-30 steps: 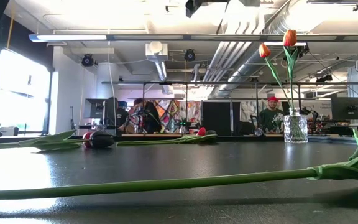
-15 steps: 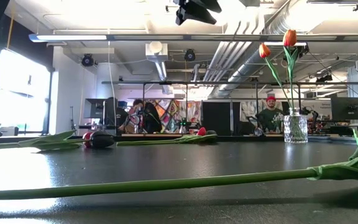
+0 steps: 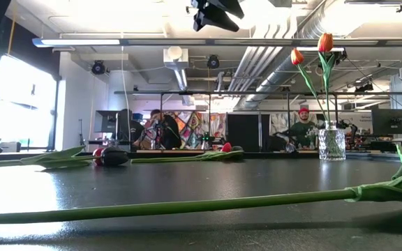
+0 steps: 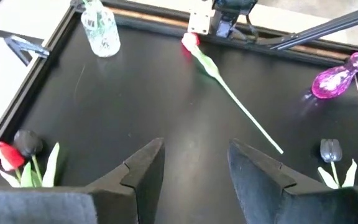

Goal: Sort flowers into vase by color
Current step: Put the orange tulip into the transparent flower vase

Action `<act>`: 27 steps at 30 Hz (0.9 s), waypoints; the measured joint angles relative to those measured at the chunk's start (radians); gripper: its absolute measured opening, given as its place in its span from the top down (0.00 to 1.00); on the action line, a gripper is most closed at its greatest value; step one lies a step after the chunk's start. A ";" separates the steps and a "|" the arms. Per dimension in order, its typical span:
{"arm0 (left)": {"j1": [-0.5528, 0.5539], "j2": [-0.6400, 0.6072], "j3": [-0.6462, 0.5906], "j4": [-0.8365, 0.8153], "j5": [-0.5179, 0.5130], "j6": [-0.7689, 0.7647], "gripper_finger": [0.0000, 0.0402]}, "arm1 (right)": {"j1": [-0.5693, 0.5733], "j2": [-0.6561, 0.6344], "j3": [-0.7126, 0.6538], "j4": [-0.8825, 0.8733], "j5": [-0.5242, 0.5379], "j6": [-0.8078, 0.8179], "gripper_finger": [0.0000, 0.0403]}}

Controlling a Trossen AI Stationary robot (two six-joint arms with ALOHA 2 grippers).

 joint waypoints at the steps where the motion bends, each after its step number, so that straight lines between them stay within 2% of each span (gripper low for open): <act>1: 0.000 0.000 0.000 -0.008 -0.001 -0.004 0.59 | -0.013 0.000 -0.004 -0.002 0.064 0.000 1.00; 5: 0.000 0.000 0.000 -0.037 -0.063 -0.016 0.59 | -0.078 -0.002 -0.025 -0.108 0.122 0.056 1.00; 8: 0.000 0.000 0.000 -0.049 -0.102 -0.017 0.59 | -0.154 -0.001 -0.055 -0.268 0.141 0.201 1.00; 10: 0.000 0.000 0.000 -0.046 -0.110 -0.019 0.59 | -0.214 -0.006 -0.088 -0.383 0.101 0.381 1.00; 12: 0.000 0.000 0.000 -0.045 -0.111 -0.023 0.59 | -0.273 -0.020 -0.127 -0.494 0.009 0.560 1.00; 14: 0.000 0.000 -0.001 -0.045 -0.111 -0.025 0.59 | -0.325 -0.031 -0.176 -0.538 -0.045 0.671 1.00; 20: 0.000 0.000 -0.001 -0.046 -0.111 -0.026 0.59 | -0.412 -0.051 -0.348 -0.452 -0.117 0.727 1.00; 25: 0.000 0.000 -0.001 -0.046 -0.107 -0.046 0.59 | -0.459 -0.068 -0.460 -0.242 -0.191 0.650 1.00; 27: 0.000 0.000 -0.001 -0.047 -0.104 -0.052 0.59 | -0.465 -0.066 -0.472 -0.209 -0.217 0.630 1.00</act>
